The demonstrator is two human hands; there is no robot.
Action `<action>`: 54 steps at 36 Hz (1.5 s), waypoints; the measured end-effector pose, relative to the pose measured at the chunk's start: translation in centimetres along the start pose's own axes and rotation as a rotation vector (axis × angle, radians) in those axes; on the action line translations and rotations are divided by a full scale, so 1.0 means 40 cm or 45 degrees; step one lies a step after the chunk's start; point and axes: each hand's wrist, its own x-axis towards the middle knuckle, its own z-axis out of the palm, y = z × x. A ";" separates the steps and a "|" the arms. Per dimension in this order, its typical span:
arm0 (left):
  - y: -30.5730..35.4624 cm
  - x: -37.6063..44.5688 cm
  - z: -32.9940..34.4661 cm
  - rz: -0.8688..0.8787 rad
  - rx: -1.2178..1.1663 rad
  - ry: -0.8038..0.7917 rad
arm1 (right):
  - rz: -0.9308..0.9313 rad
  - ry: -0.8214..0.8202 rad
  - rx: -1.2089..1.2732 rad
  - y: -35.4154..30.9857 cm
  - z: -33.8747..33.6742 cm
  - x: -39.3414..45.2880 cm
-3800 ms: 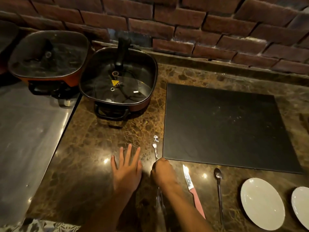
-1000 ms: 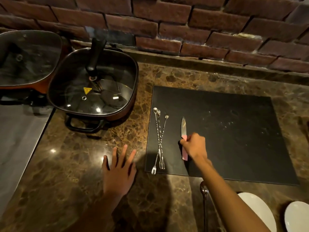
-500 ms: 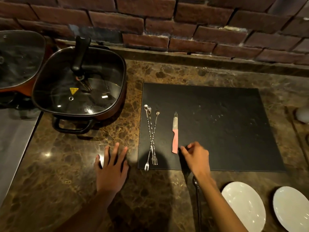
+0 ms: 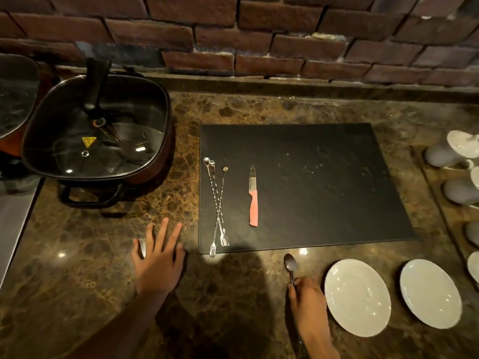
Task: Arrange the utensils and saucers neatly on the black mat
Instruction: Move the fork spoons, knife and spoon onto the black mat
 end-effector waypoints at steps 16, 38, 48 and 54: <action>0.008 -0.003 -0.015 -0.006 -0.008 -0.021 | 0.056 -0.053 0.054 -0.041 -0.026 0.045; 0.021 -0.003 -0.047 -0.009 -0.013 -0.121 | -0.035 0.040 0.134 -0.243 -0.138 0.381; 0.018 -0.001 -0.039 -0.015 0.013 -0.137 | -0.075 0.068 0.064 -0.330 -0.162 0.527; 0.020 -0.001 -0.041 -0.031 0.023 -0.144 | -0.137 0.107 0.047 -0.320 -0.150 0.527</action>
